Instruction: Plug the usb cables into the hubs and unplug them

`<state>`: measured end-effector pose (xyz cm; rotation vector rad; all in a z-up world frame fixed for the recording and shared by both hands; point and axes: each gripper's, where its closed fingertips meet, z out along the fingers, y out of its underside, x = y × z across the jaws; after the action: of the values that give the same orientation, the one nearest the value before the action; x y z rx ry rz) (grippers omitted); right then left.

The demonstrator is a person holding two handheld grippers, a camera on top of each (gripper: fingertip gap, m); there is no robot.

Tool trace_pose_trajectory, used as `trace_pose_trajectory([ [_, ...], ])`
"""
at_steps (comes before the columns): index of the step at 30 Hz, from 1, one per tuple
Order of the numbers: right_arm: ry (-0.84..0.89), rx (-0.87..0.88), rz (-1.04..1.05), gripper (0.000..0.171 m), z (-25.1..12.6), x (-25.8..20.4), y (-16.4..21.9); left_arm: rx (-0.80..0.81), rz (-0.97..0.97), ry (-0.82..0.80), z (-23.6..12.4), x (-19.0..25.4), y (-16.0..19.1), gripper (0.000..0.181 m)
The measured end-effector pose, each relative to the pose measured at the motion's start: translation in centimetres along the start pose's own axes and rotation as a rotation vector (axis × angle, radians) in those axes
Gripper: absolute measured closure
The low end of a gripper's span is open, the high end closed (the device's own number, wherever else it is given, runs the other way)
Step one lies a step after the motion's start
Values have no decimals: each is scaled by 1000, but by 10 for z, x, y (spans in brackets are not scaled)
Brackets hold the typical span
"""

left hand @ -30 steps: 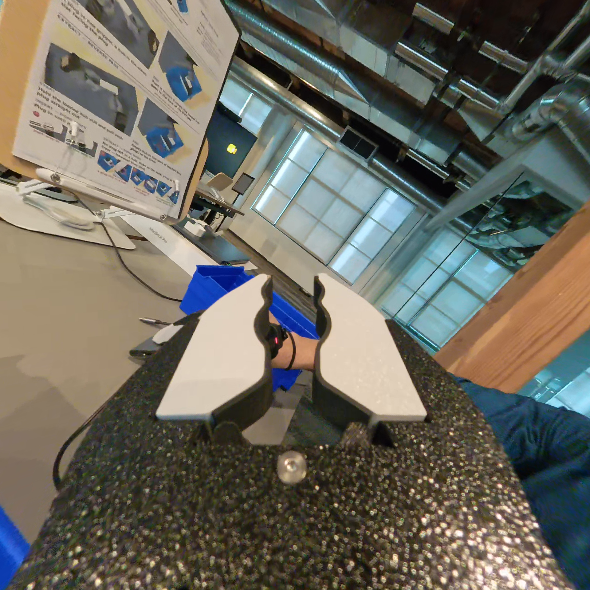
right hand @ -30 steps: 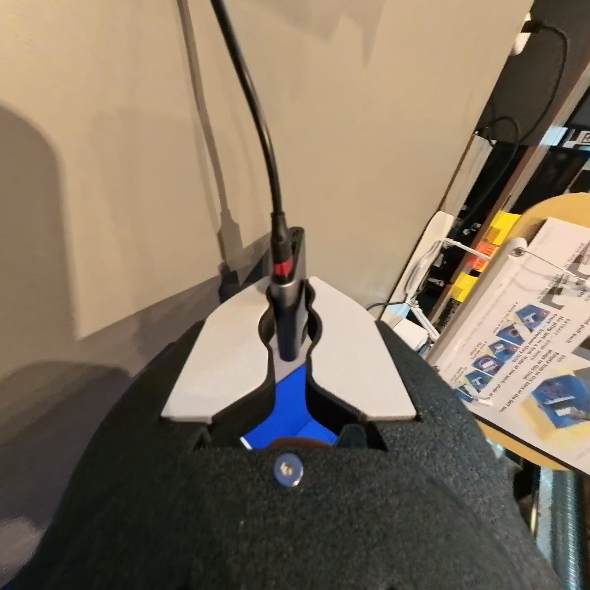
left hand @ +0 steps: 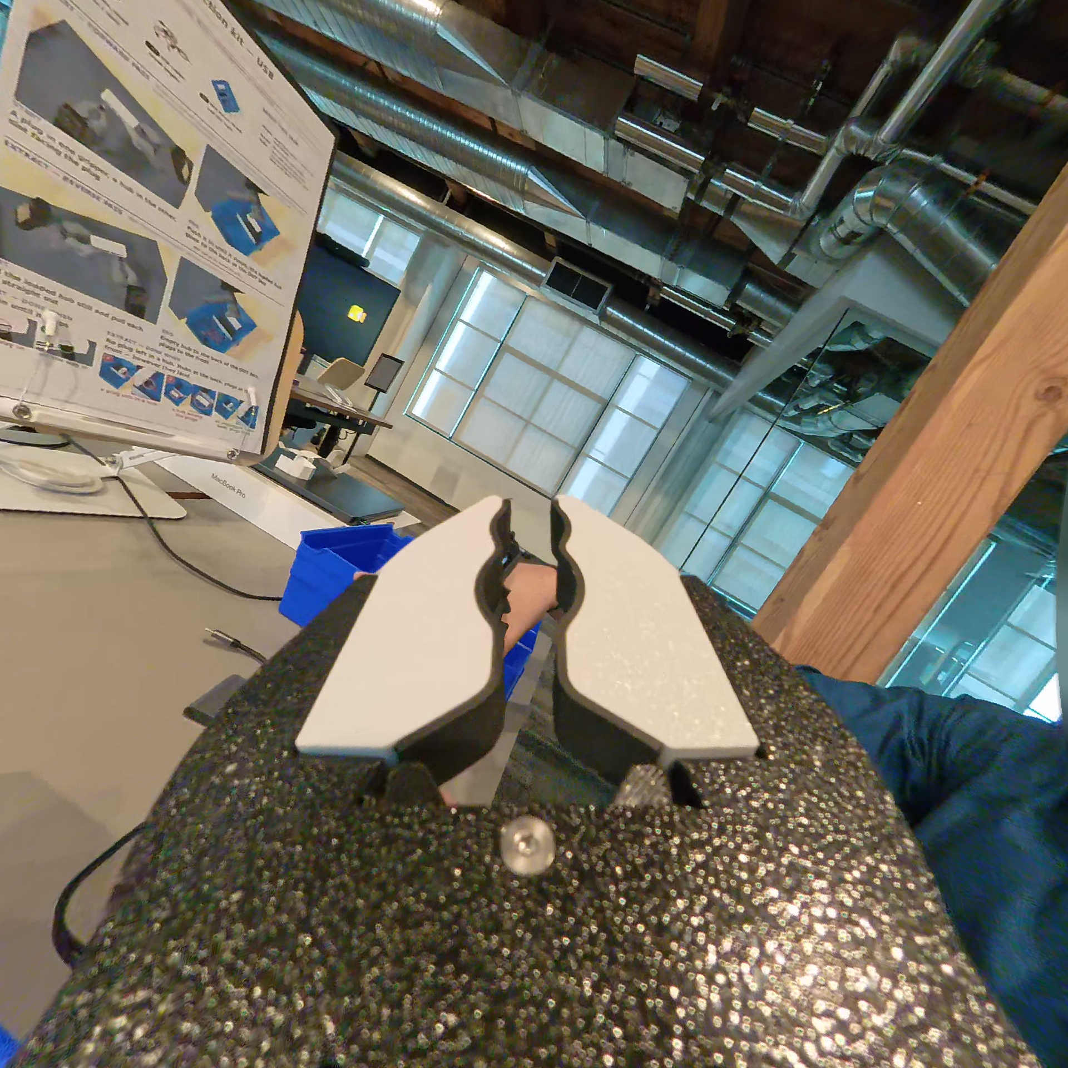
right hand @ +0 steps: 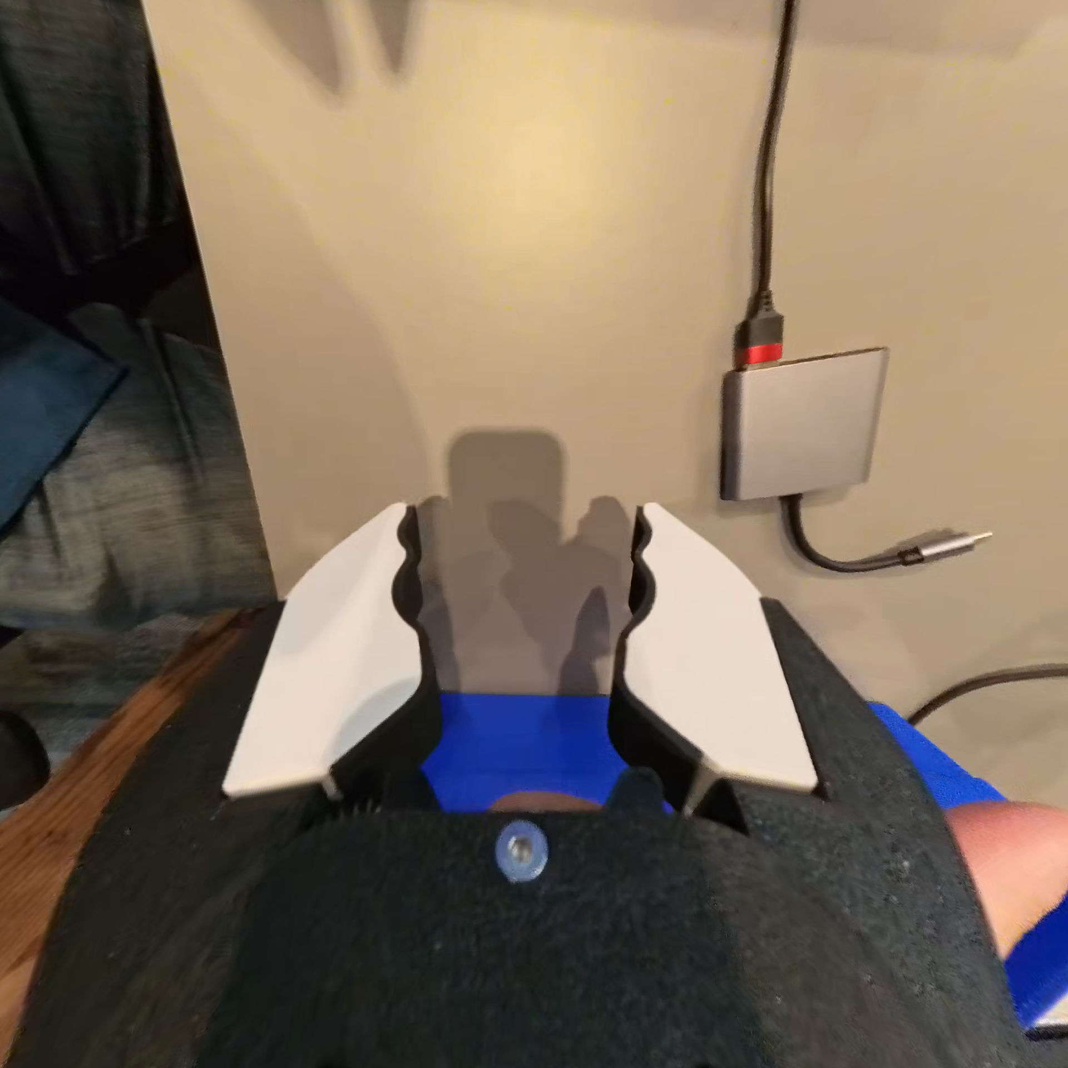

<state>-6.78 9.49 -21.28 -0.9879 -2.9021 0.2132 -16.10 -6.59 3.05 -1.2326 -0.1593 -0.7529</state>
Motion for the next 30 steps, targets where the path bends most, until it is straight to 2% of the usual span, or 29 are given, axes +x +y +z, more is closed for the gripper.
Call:
trace_pose_trajectory([
  [3,-20,-8,-20,97,0,1,0,-40,4,27,4,7,7,155],
  [8,-45,-15,-33,92,-7,24,-3,-91,47,39,10,14,15,144],
  [21,-22,-20,-73,87,-13,96,-24,-101,92,29,8,14,13,145],
  [30,-26,-22,-69,87,-14,118,-24,-107,74,26,6,3,14,146],
])
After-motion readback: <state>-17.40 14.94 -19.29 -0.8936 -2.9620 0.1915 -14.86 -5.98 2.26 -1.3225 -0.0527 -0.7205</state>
